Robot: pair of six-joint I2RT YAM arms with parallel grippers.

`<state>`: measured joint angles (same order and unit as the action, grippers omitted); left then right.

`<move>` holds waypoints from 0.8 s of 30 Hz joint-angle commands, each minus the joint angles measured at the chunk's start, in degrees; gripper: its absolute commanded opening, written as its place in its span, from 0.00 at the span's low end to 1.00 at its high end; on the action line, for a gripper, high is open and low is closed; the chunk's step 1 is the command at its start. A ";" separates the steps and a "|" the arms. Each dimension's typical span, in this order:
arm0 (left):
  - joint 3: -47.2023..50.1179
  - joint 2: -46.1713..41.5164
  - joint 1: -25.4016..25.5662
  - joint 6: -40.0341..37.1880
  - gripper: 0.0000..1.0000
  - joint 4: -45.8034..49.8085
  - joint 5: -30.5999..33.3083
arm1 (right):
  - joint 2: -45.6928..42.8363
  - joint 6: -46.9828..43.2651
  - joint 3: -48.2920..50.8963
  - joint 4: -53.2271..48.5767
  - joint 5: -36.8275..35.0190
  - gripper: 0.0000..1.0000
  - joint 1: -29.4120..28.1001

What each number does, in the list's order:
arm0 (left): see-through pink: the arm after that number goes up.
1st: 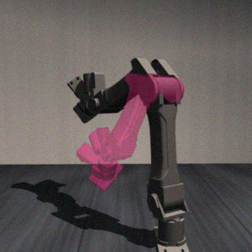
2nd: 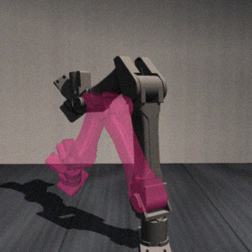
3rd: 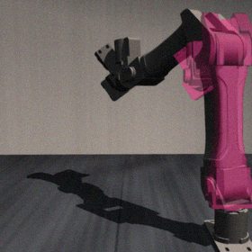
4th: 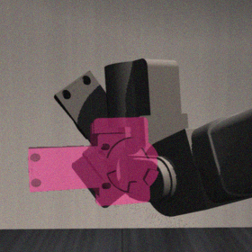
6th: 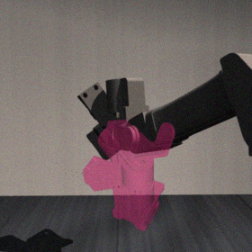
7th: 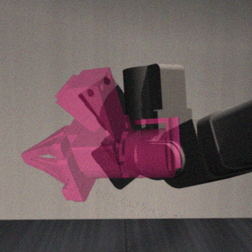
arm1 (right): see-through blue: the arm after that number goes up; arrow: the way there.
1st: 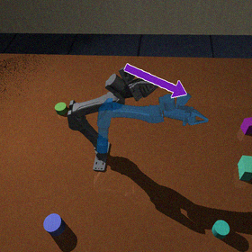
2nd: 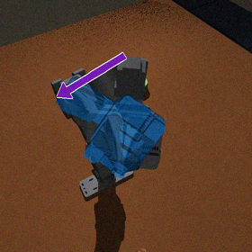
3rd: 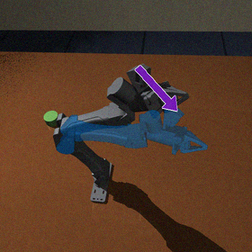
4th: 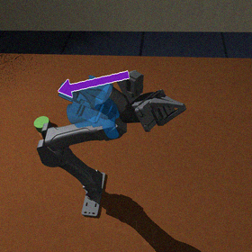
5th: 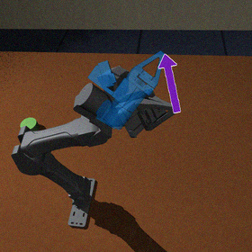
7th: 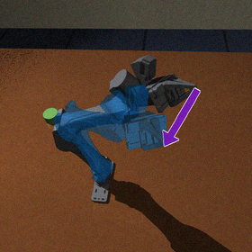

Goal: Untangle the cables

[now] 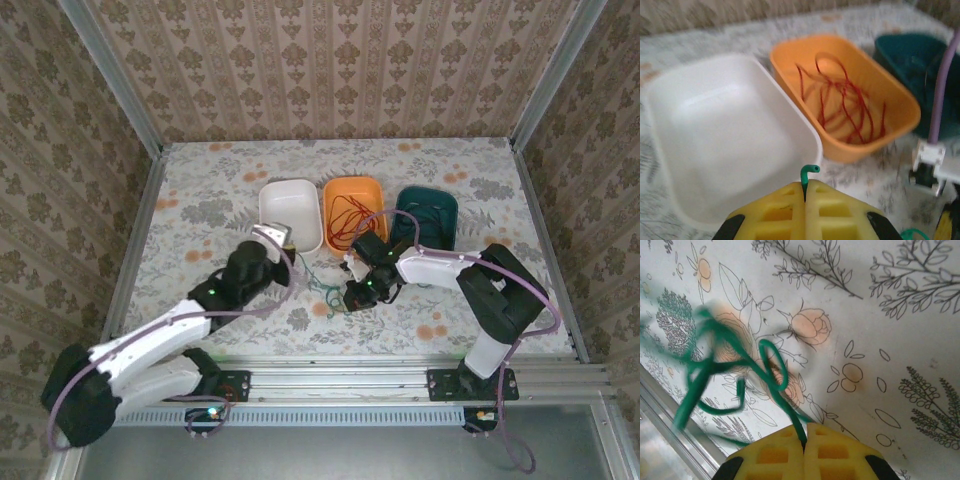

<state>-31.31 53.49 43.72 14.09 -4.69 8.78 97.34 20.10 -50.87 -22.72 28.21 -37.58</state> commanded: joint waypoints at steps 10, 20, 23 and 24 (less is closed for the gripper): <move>-7.07 -12.21 -19.69 4.43 0.00 5.10 -10.74 | -1.97 3.45 3.61 -1.66 -5.30 0.04 3.42; -12.28 -15.44 -35.90 8.45 0.00 3.86 -24.33 | -5.84 6.35 8.02 -0.93 -7.80 0.02 8.05; -13.65 -15.35 -38.20 9.03 0.00 3.02 -28.08 | -7.02 7.21 8.89 -1.14 -9.28 0.01 9.55; -14.05 -15.33 -38.56 8.82 0.00 2.97 -28.85 | -7.29 7.62 9.15 -1.31 -9.91 0.00 10.09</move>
<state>-42.72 39.22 6.22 21.28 1.98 -14.90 91.46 25.85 -43.22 -20.05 23.07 -28.67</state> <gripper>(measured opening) 0.049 0.067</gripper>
